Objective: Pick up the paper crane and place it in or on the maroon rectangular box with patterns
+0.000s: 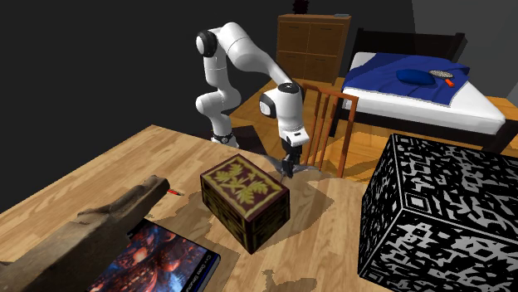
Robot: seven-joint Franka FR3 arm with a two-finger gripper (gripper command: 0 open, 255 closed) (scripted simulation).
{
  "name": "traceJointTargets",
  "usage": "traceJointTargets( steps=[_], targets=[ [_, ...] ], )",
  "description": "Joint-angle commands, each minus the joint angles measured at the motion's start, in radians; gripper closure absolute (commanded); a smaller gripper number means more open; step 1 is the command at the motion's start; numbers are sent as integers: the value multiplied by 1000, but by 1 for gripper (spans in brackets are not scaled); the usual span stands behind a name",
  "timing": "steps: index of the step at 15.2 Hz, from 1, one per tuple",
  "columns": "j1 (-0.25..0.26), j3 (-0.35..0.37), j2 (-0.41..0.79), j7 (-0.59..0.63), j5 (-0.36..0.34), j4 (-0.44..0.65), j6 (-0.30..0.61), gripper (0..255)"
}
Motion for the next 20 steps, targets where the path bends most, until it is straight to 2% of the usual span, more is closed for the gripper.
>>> traceJointTargets(
  steps=[1,20],
  targets=[
    [0,0,-10,2,-1,15,-25,255],
    [-3,-3,-88,17,-5,185,-273,255]
  ],
)
